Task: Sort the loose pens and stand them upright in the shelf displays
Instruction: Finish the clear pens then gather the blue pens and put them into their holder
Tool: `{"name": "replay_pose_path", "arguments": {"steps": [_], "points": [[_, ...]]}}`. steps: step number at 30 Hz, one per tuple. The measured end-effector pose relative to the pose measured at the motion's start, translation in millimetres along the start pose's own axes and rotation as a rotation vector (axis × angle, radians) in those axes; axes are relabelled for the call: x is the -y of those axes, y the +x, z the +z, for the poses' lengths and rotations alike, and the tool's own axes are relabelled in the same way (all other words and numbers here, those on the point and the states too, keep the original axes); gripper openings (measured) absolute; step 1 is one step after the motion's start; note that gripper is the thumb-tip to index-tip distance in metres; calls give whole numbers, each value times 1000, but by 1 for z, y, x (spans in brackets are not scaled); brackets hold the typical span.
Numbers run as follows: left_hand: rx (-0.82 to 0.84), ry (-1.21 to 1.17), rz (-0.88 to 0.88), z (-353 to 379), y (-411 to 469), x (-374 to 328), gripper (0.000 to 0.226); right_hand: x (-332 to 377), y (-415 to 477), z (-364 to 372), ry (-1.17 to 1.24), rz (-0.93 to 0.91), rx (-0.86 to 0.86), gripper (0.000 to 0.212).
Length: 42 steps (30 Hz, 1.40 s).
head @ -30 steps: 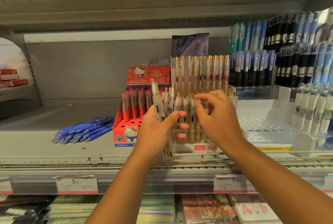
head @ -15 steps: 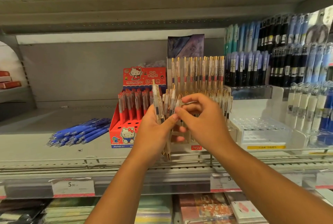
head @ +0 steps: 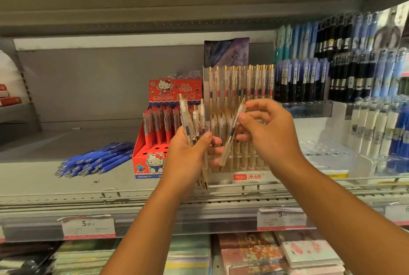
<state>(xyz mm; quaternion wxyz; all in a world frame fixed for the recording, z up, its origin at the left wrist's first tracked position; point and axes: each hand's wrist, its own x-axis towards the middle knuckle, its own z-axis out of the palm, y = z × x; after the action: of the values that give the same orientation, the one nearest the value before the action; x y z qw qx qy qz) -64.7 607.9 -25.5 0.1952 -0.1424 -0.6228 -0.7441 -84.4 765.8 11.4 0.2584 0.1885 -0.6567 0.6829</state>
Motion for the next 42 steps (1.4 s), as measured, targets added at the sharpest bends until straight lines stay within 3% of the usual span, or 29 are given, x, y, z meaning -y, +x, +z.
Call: {"name": "replay_pose_path", "arguments": {"steps": [5, 13, 19, 26, 36, 42], "points": [[1, -56, -17, 0, 0, -1, 16, 5, 13, -10, -31, -82, -36, 19], [-2, 75, 26, -3, 1, -1, 5, -2, 21, -11, -143, -187, -28, 20], [-14, 97, 25, -3, 2, 0, 14, -18, 19, -8, -204, -169, 37, 24], [-13, 113, 15, -3, 2, -1, 7, -32, 16, -7, -289, -137, 117, 22], [39, 120, 32, -4, 0, 0, 10, -35, 11, -14, -390, -125, 126, 22], [62, 94, 61, -4, -2, -1, 13, -23, 13, -12, -541, -210, 100, 17]]}}
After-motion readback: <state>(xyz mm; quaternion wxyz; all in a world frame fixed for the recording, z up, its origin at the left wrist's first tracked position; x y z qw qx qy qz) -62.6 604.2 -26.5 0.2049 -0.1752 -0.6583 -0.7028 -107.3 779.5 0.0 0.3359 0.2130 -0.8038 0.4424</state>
